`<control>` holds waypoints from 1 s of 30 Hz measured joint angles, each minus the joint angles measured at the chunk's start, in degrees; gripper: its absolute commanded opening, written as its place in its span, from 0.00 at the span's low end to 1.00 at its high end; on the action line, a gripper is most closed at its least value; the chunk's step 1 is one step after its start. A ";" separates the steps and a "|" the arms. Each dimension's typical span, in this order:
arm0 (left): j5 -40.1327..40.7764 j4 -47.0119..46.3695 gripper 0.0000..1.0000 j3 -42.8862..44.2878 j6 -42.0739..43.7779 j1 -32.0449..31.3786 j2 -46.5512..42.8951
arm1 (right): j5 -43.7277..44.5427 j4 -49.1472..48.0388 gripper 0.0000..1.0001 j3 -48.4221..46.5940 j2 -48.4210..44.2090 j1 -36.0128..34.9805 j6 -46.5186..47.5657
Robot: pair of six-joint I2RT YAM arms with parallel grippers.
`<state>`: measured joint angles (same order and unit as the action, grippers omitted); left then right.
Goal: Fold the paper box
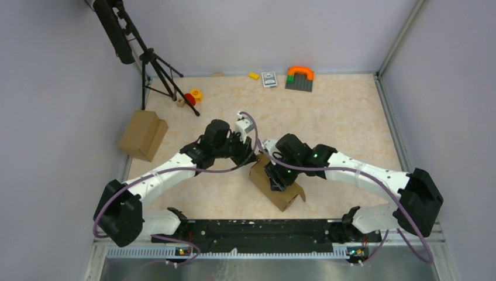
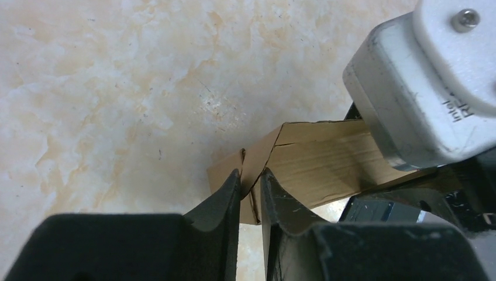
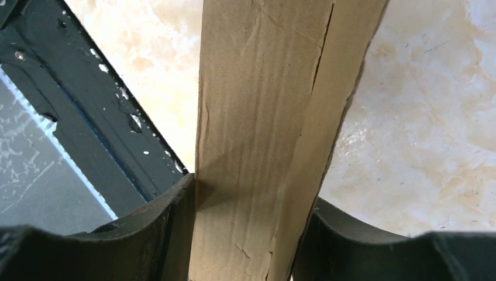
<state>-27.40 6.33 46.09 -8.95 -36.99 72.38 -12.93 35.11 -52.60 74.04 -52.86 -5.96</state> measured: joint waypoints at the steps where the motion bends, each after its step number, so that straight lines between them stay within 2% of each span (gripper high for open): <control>1: 0.11 0.24 0.18 0.00 -0.13 -0.07 0.00 | 0.22 0.04 0.51 -0.37 0.63 0.00 0.20; 9: 3.45 2.23 0.18 0.35 -0.59 -2.27 0.00 | 0.98 0.17 0.51 -0.83 2.82 -0.02 1.38; 15: 7.72 4.28 0.09 0.92 -1.60 -4.31 0.00 | 0.87 0.17 0.51 -0.83 3.69 -0.02 1.86; 25: 10.60 5.42 0.14 2.80 -2.51 -5.20 2.45 | 0.92 0.59 0.51 -0.83 4.00 0.00 1.70; 30: 11.72 6.19 0.05 3.56 -3.34 -6.01 3.74 | 0.90 0.55 0.51 -0.83 4.07 0.00 1.68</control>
<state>-15.68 12.51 49.65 -12.29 -43.00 76.12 -12.03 35.66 -53.43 78.11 -52.86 -4.27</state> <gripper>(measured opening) 0.106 0.509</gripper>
